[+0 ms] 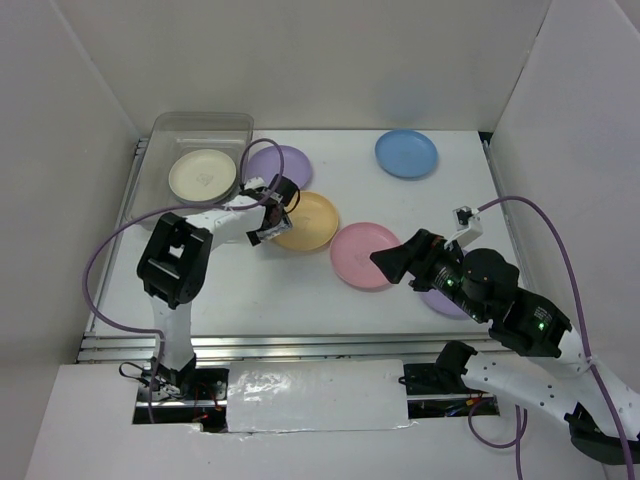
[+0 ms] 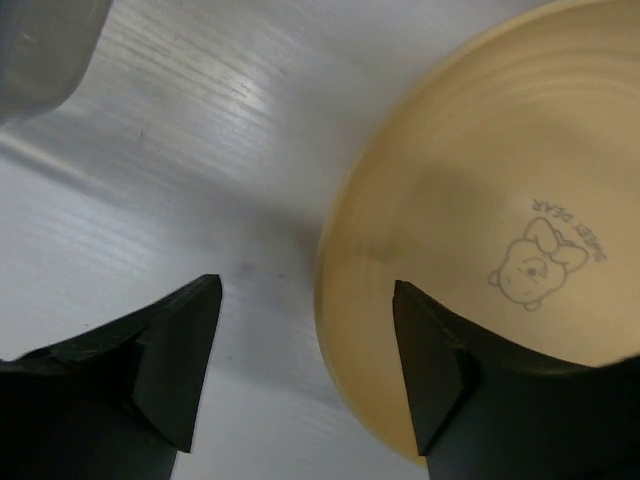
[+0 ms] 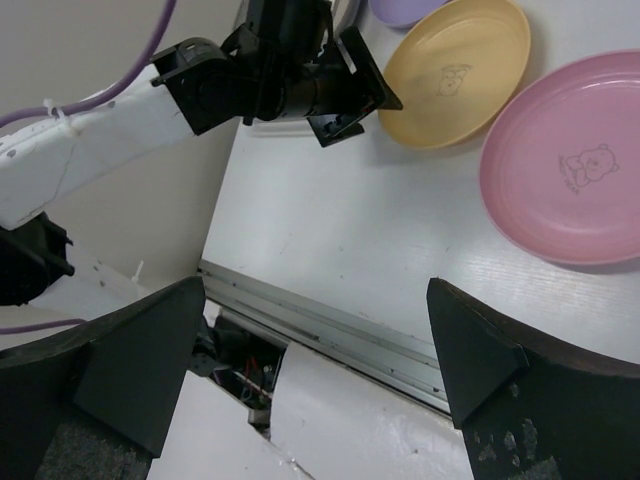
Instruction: Place the plates into the plastic bin on the countertop
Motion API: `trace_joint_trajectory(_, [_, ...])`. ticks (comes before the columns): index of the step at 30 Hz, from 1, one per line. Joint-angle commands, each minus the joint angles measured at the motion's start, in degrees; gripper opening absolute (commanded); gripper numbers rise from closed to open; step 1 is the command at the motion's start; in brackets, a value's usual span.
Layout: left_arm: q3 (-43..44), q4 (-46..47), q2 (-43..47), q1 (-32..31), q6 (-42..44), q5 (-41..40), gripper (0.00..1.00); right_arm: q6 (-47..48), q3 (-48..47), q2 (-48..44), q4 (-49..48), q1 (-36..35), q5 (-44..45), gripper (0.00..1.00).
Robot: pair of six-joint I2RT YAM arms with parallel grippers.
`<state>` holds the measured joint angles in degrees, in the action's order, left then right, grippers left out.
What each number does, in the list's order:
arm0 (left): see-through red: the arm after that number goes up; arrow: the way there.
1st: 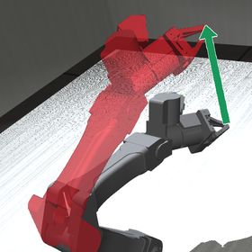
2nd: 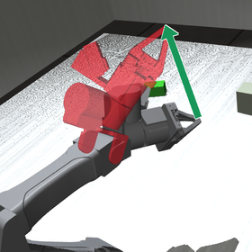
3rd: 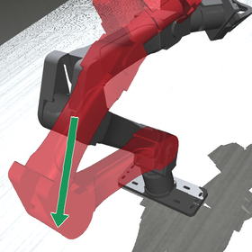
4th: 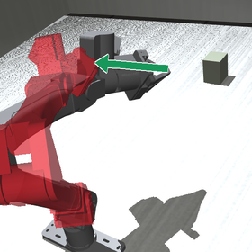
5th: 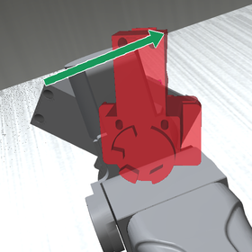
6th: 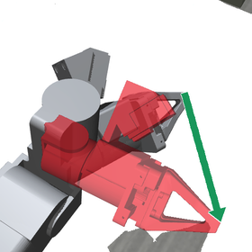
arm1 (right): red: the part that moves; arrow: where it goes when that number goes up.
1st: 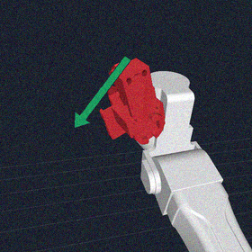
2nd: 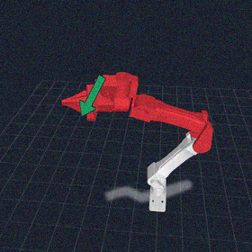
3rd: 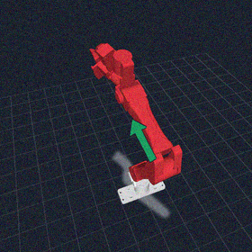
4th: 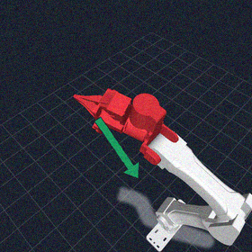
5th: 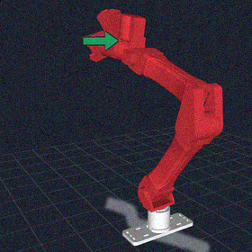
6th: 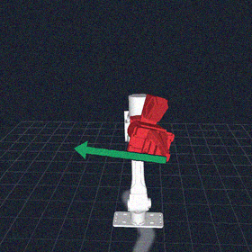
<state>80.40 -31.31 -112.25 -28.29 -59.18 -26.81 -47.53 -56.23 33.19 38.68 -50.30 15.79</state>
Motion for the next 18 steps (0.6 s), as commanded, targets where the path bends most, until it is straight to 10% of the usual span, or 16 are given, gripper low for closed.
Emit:
trace_joint_trajectory(1, [-0.2,2.0,-1.7,0.4,-1.1,-0.5,0.75,1.0,0.2,-0.1,-0.4,0.4,-0.3,1.00])
trace_joint_trajectory(6, [-3.6,3.0,-0.6,0.1,-2.9,-1.1,0.16,1.1,0.2,0.3,-0.7,0.5,-0.6,1.00])
trace_joint_trajectory(18, [-4.6,-0.6,17.7,-2.4,0.1,-6.0,0.00,0.9,-0.4,-1.1,-0.4,0.4,-0.7,1.00])
